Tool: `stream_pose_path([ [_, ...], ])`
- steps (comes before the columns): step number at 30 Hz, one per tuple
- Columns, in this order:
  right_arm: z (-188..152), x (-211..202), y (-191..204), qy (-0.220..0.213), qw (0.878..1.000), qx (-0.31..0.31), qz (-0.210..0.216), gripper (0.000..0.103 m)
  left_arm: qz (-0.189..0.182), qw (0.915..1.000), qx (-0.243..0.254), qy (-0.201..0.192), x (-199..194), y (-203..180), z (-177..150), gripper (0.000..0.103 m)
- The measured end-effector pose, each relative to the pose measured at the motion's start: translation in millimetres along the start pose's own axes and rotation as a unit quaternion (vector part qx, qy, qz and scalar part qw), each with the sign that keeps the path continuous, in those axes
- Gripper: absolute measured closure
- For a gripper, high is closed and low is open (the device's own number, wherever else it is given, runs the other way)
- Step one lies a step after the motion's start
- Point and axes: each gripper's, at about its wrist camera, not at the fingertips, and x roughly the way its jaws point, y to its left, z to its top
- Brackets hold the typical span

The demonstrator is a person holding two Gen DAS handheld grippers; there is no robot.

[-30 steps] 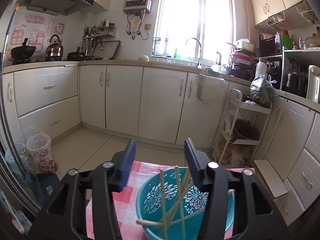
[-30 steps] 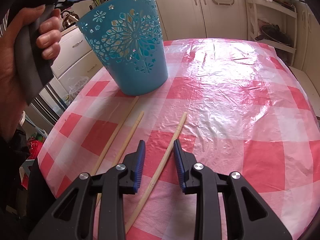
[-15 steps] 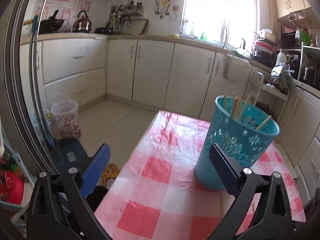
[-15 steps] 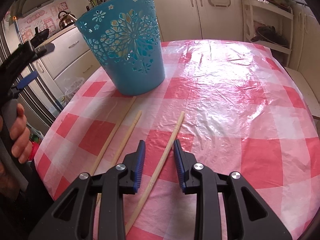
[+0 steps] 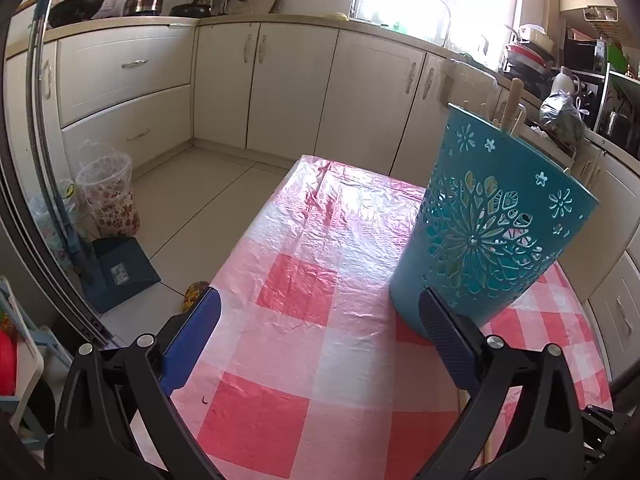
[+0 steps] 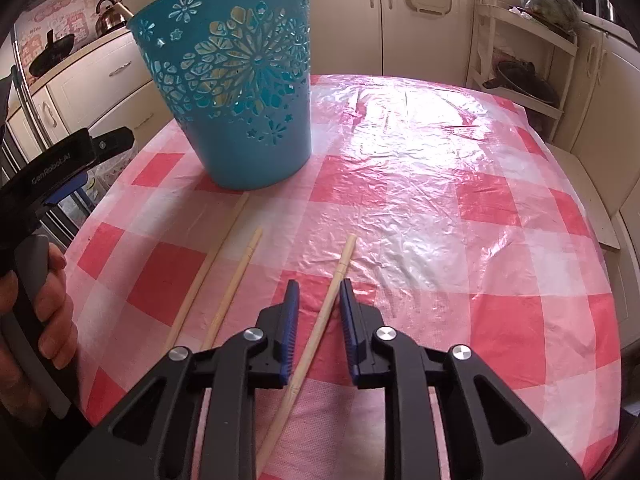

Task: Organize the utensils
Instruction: 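Close the right gripper on a wooden stick on the cloth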

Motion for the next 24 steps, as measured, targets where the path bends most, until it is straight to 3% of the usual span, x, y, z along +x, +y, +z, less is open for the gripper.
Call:
stream_pose_path([
  [4, 1, -1, -6, 0.014, 0.999, -0.034, 0.014, 0.094, -0.009, 0.9998, -0.007, 0.018, 8, 1, 0, 0.008],
  [11, 5, -1, -11, 0.043, 0.997, -0.055, 0.019, 0.094, -0.006, 0.9994, -0.01, 0.032, 15, 1, -1, 0.008],
  [17, 5, 0, 2, 0.052, 0.992, -0.112, 0.02, 0.094, -0.005, 0.9986, -0.023, 0.046, 20, 6, -2, 0.008],
  [24, 11, 3, -3, 0.072, 0.99, -0.117, 0.023, 0.094, -0.004, 0.9986, -0.021, 0.049, 21, 4, -2, 0.008],
])
